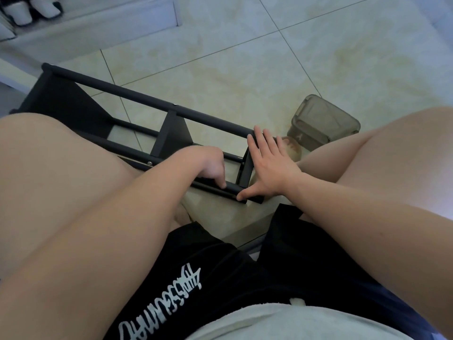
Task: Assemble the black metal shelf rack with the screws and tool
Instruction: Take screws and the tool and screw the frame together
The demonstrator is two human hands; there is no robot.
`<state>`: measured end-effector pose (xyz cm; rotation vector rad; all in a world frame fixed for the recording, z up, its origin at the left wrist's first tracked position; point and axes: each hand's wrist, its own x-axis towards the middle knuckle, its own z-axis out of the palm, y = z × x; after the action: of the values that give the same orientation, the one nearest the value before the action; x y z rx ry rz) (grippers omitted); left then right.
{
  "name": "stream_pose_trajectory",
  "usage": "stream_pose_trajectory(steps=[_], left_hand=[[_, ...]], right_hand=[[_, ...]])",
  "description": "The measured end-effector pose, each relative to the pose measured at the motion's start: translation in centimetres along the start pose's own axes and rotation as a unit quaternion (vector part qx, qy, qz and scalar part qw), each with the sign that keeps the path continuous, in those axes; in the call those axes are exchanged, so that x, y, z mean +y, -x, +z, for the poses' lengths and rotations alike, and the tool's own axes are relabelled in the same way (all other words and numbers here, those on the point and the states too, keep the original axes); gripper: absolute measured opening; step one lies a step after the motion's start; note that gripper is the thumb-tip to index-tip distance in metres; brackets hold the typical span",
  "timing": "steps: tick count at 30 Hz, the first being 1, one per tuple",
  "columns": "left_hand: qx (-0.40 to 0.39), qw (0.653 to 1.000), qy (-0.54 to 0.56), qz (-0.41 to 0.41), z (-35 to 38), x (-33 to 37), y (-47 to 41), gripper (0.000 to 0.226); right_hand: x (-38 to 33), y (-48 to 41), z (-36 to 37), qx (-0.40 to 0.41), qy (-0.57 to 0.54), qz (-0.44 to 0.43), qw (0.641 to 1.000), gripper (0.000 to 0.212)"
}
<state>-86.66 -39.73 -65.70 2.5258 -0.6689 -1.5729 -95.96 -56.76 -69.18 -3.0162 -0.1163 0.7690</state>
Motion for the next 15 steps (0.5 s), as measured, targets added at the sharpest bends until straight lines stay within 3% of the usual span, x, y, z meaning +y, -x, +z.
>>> stream_pose_trajectory(steps=[2, 4, 6, 9, 15], left_hand=[[0.007, 0.987, 0.161, 0.002, -0.2, -0.4, -0.4, 0.017], [0.001, 0.932, 0.363, -0.010, -0.3, -0.6, -0.7, 0.027], [-0.031, 0.870, 0.493, -0.008, -0.4, -0.8, -0.8, 0.039], [-0.075, 0.825, 0.560, 0.004, -0.7, -1.2, -0.7, 0.050], [-0.121, 0.801, 0.584, 0.047, -1.4, -1.7, -0.3, 0.043]], right_hand=[[0.0, 0.0, 0.0, 0.003, -0.004, -0.003, 1.000, 0.160], [-0.1, 0.0, 0.0, 0.003, -0.013, -0.005, 1.000, 0.160], [-0.1, 0.0, 0.0, 0.002, -0.019, -0.006, 1.000, 0.159], [-0.1, 0.1, -0.1, 0.001, -0.021, -0.004, 1.000, 0.159], [-0.2, 0.0, -0.3, -0.004, -0.024, -0.001, 1.000, 0.159]])
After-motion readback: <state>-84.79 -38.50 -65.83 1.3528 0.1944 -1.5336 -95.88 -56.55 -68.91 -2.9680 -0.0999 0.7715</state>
